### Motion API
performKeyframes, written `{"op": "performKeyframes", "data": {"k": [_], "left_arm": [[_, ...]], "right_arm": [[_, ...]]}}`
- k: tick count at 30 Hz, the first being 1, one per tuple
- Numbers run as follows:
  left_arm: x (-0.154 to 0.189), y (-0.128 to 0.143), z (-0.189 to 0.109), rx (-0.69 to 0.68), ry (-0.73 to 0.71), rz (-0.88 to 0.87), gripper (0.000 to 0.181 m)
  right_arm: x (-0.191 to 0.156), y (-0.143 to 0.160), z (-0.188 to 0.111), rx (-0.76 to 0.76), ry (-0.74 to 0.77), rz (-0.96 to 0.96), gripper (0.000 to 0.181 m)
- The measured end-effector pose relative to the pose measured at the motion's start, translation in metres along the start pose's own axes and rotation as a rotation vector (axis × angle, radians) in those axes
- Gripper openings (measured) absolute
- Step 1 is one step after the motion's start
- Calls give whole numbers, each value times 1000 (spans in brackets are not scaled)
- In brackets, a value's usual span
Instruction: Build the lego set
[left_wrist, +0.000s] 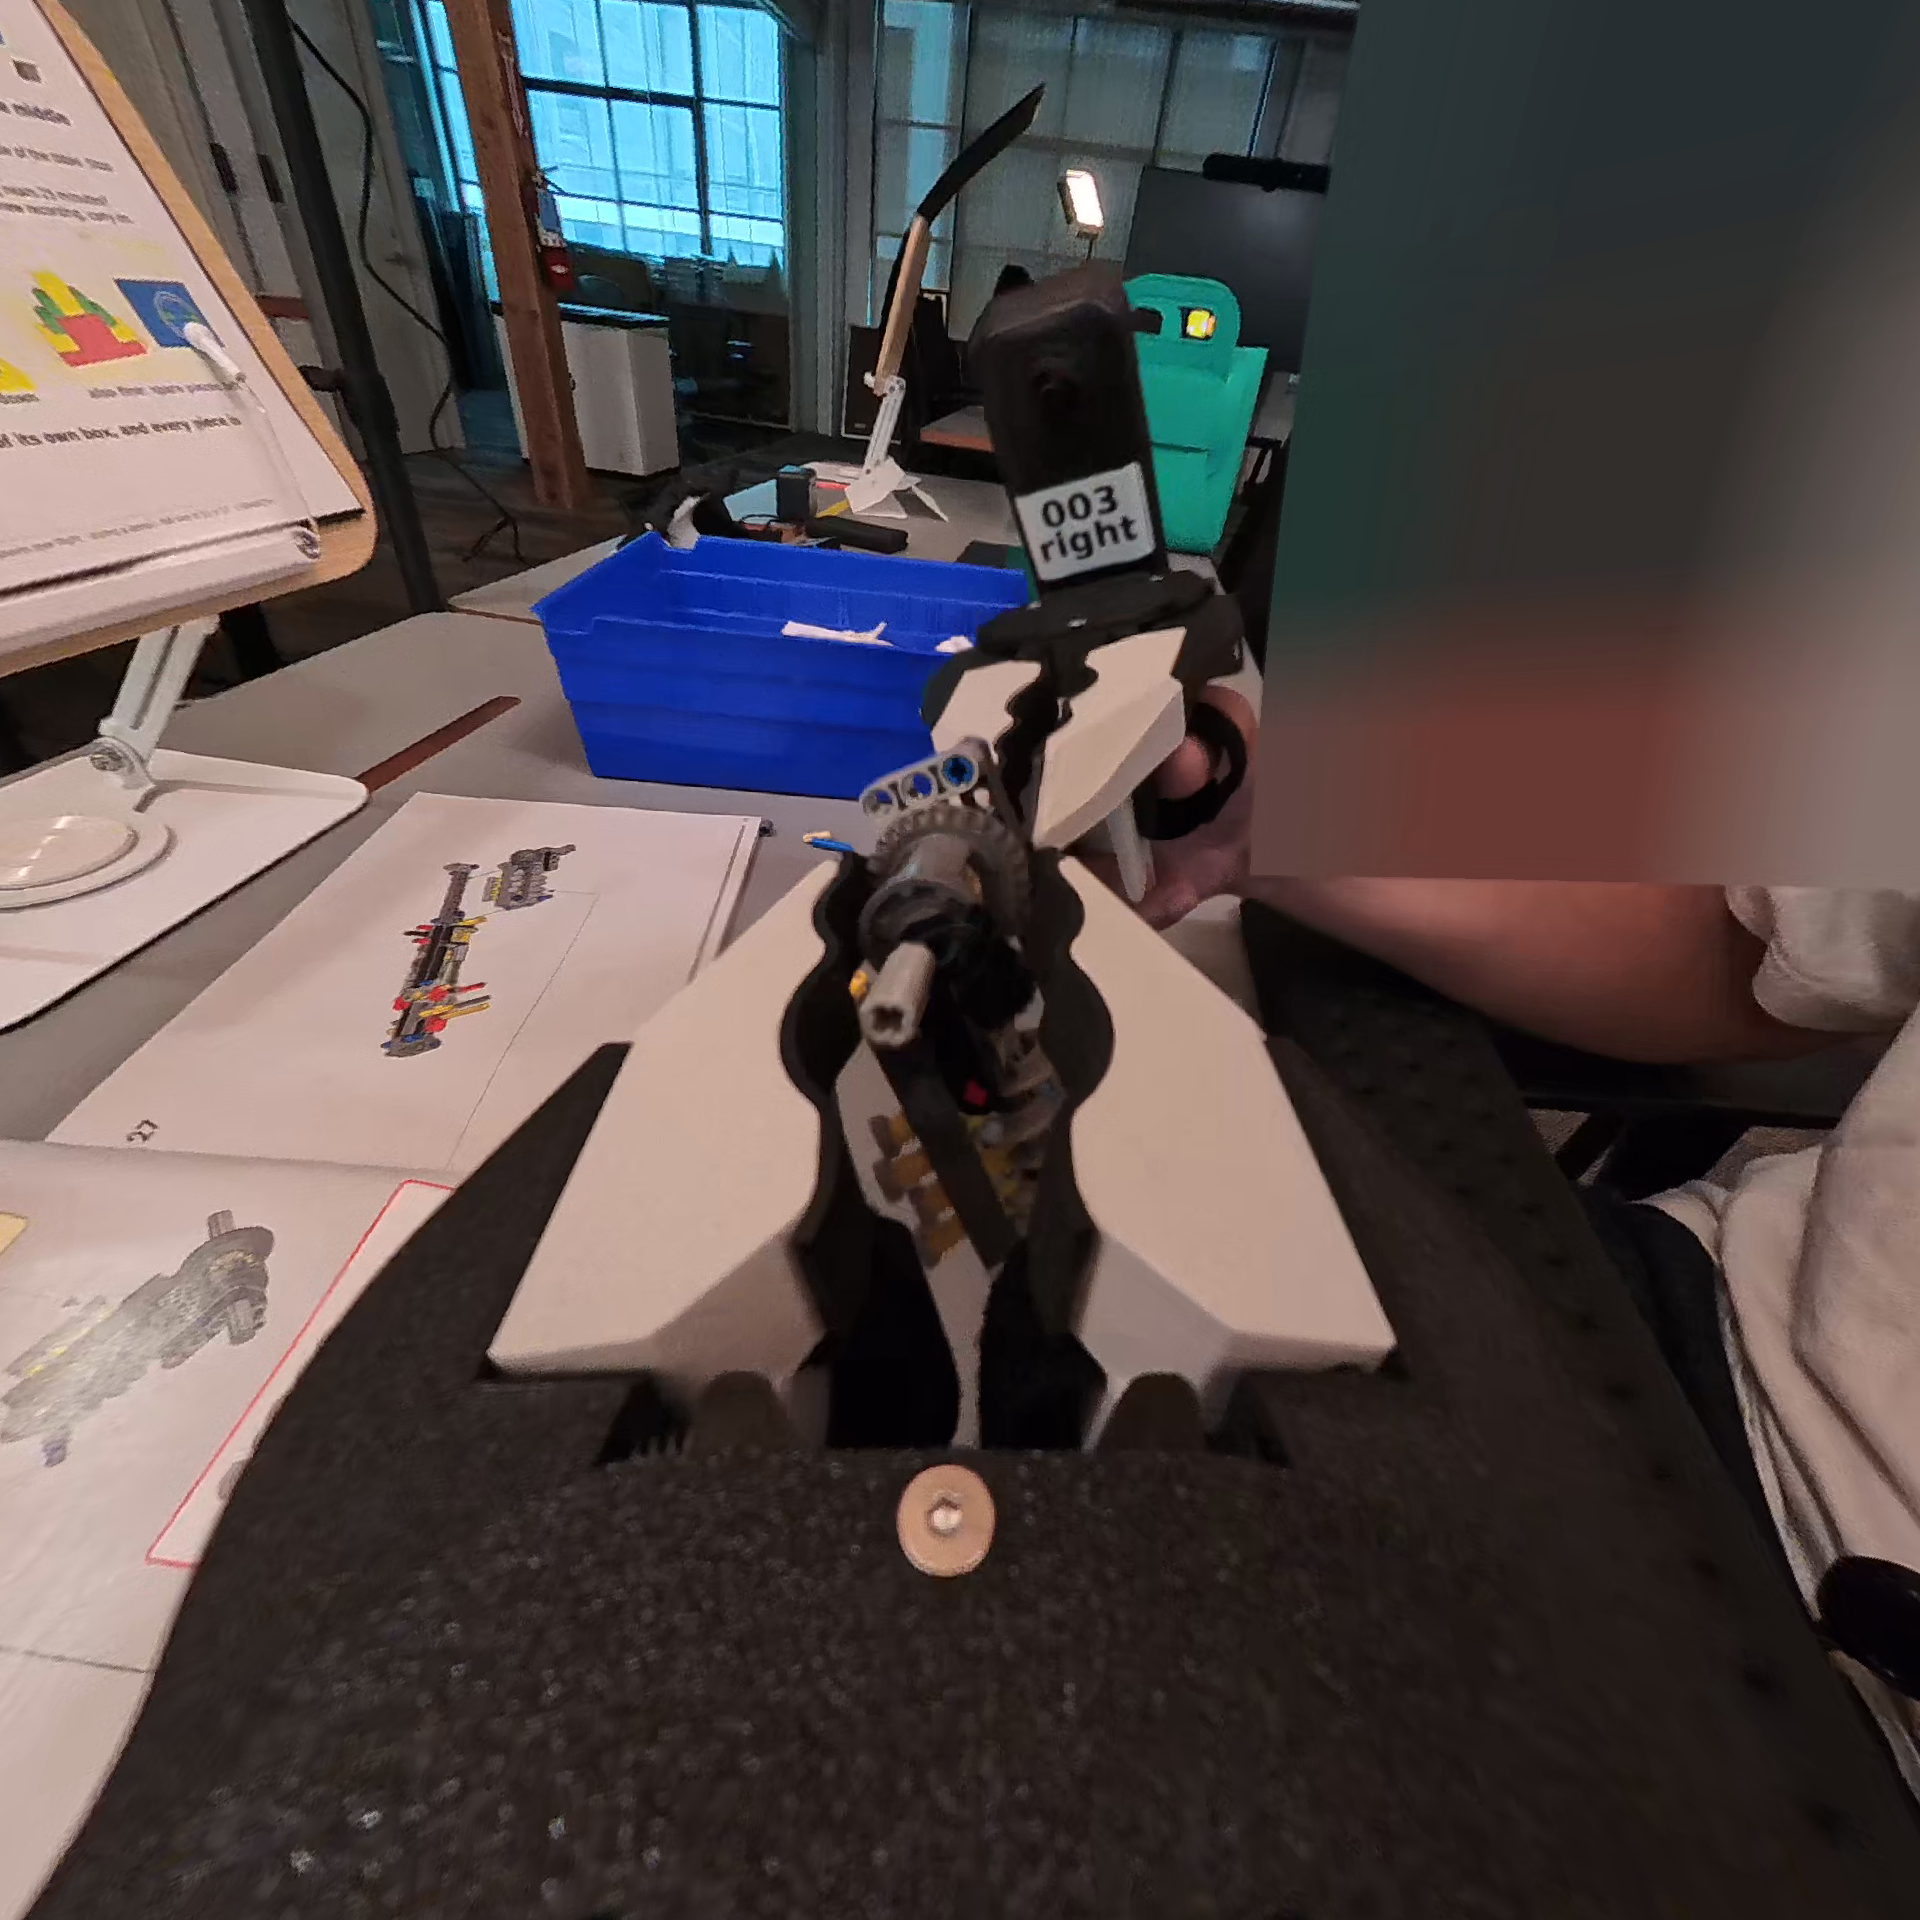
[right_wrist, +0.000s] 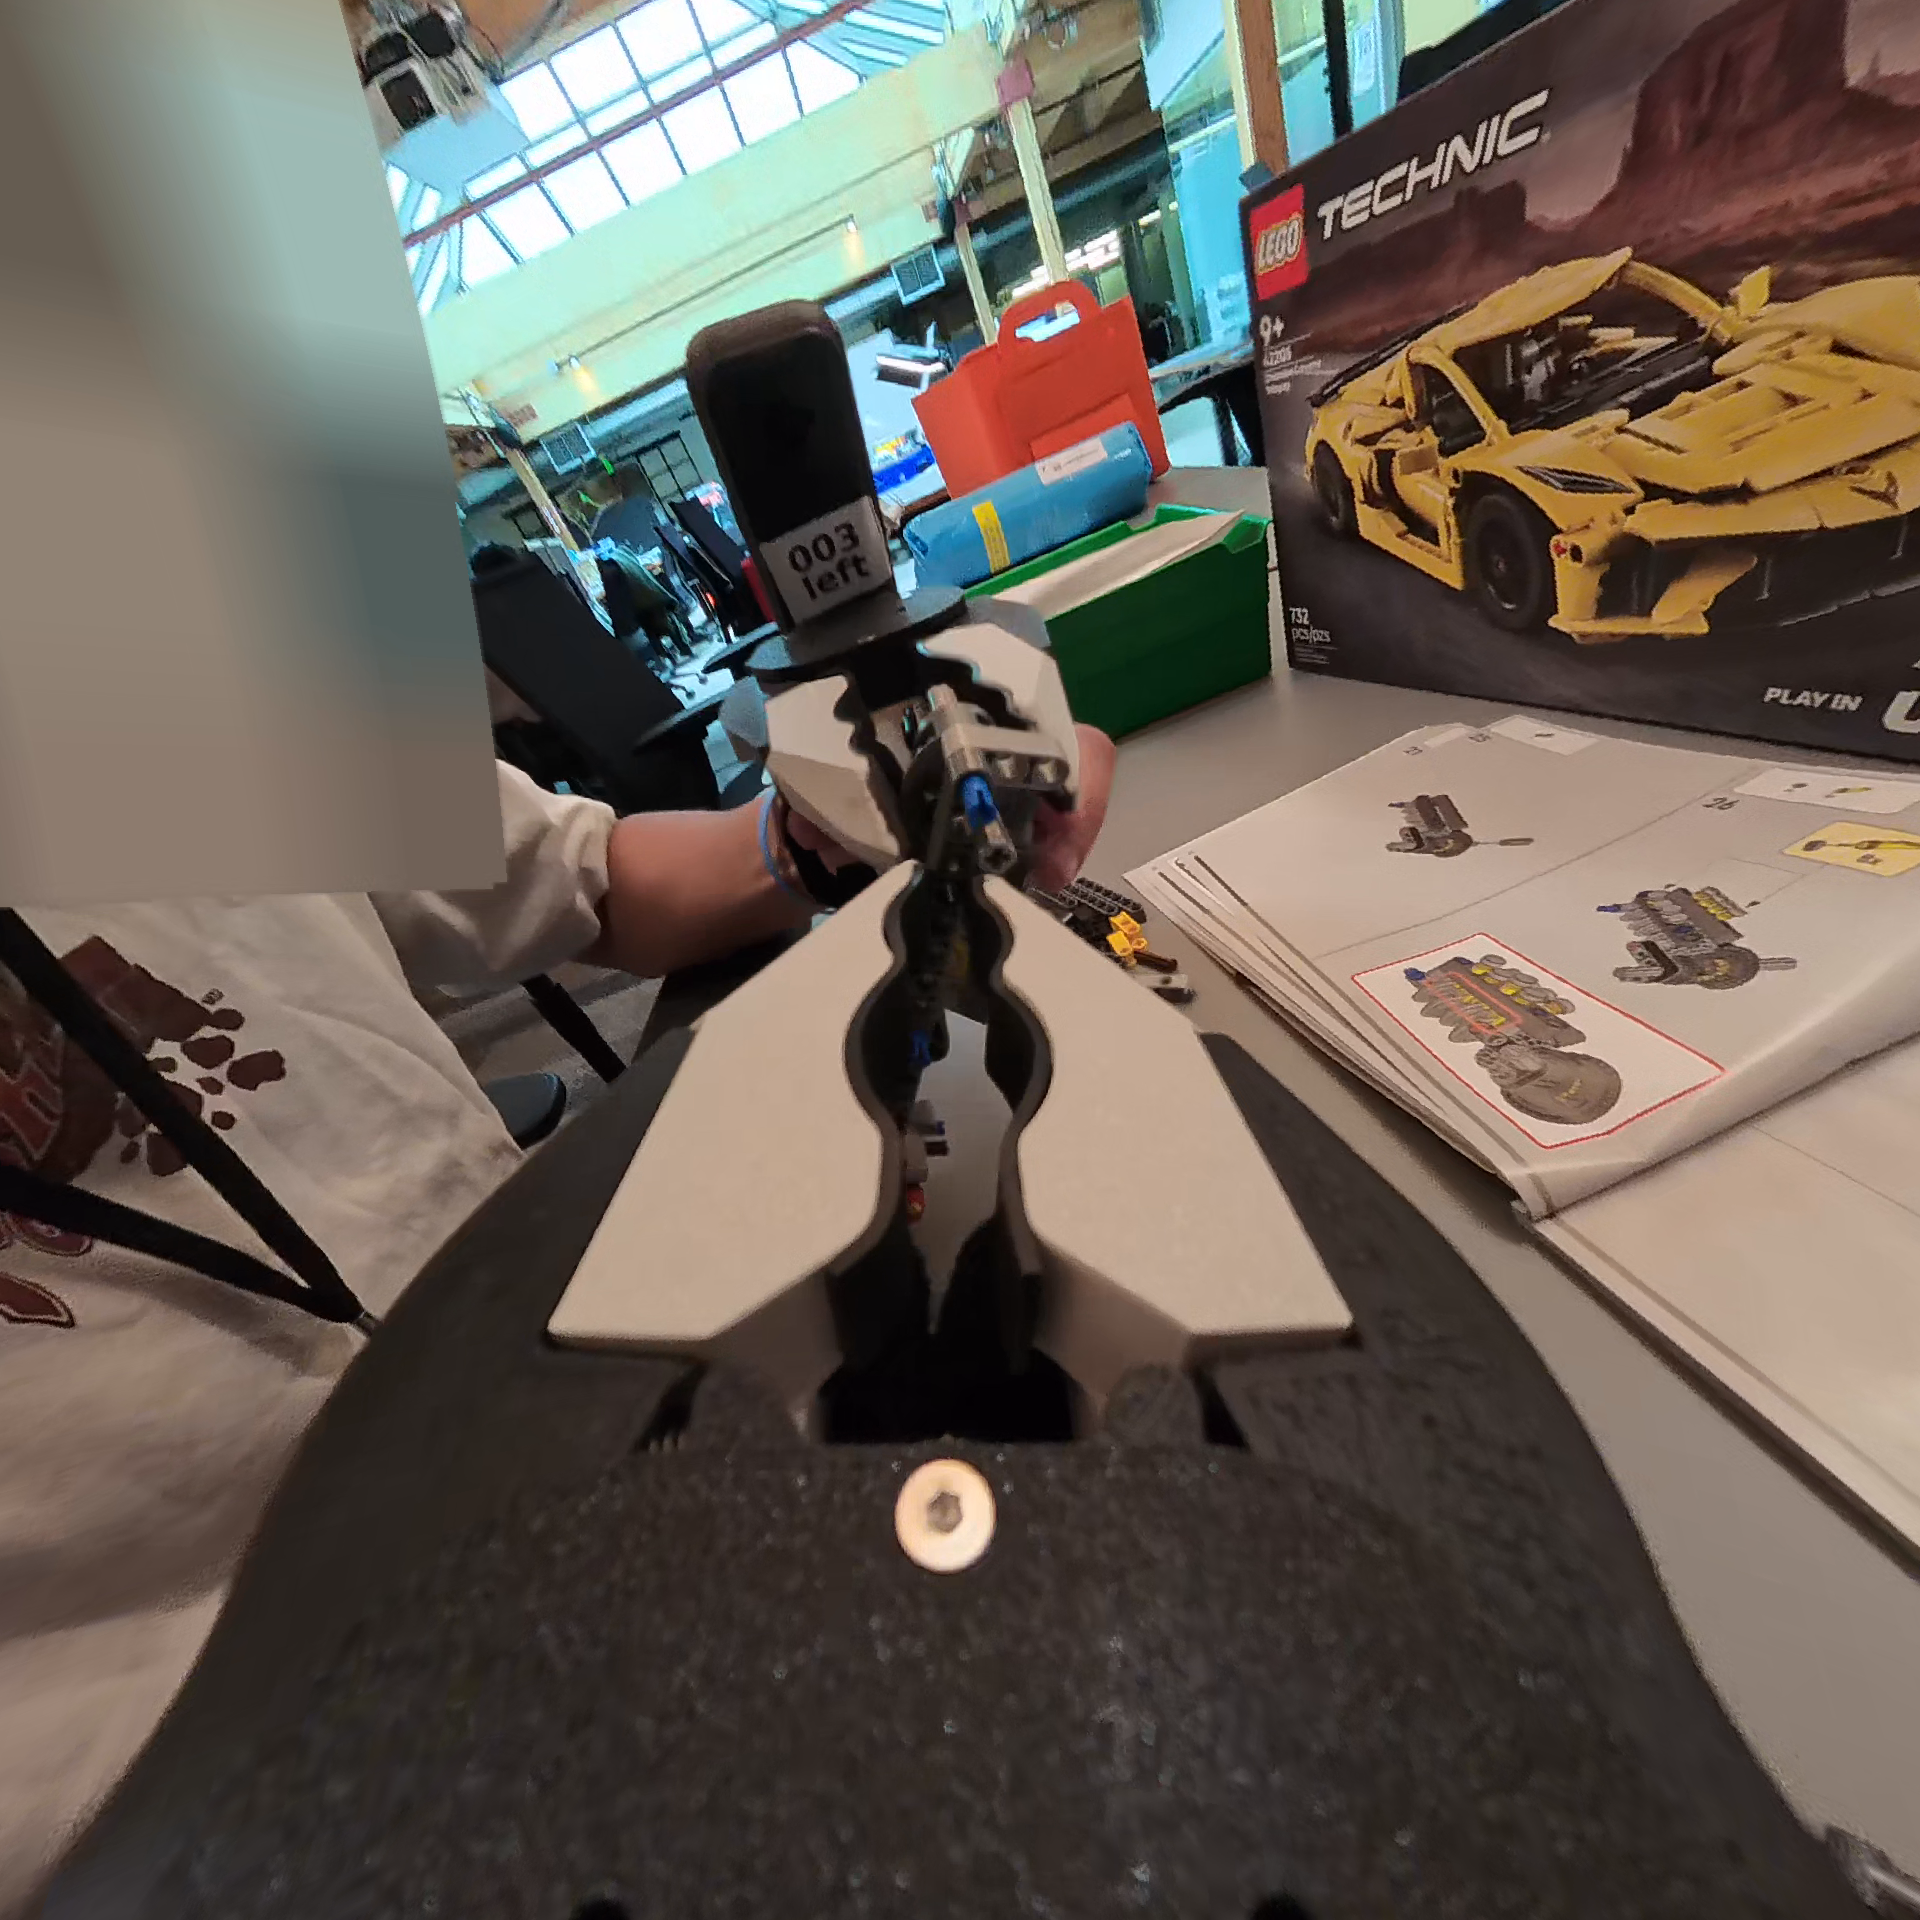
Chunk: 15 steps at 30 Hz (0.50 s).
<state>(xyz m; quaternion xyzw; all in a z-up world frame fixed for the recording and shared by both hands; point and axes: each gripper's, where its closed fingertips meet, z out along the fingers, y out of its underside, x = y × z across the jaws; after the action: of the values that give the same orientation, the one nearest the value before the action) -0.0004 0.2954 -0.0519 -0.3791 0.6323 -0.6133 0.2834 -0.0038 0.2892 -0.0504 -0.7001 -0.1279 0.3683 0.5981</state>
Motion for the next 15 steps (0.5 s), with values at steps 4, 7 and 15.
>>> {"op": "performKeyframes", "data": {"k": [4,7,15], "left_arm": [[-2,10,1,-24,45,-50,28],[-4,12,-1,-19,69,-75,26],[-20,18,-4,17,81,-194,26]], "right_arm": [[2,-2,-1,31,-15,24,5],[4,0,1,39,-11,34,5],[19,40,15,-103,26,129,29]]}}
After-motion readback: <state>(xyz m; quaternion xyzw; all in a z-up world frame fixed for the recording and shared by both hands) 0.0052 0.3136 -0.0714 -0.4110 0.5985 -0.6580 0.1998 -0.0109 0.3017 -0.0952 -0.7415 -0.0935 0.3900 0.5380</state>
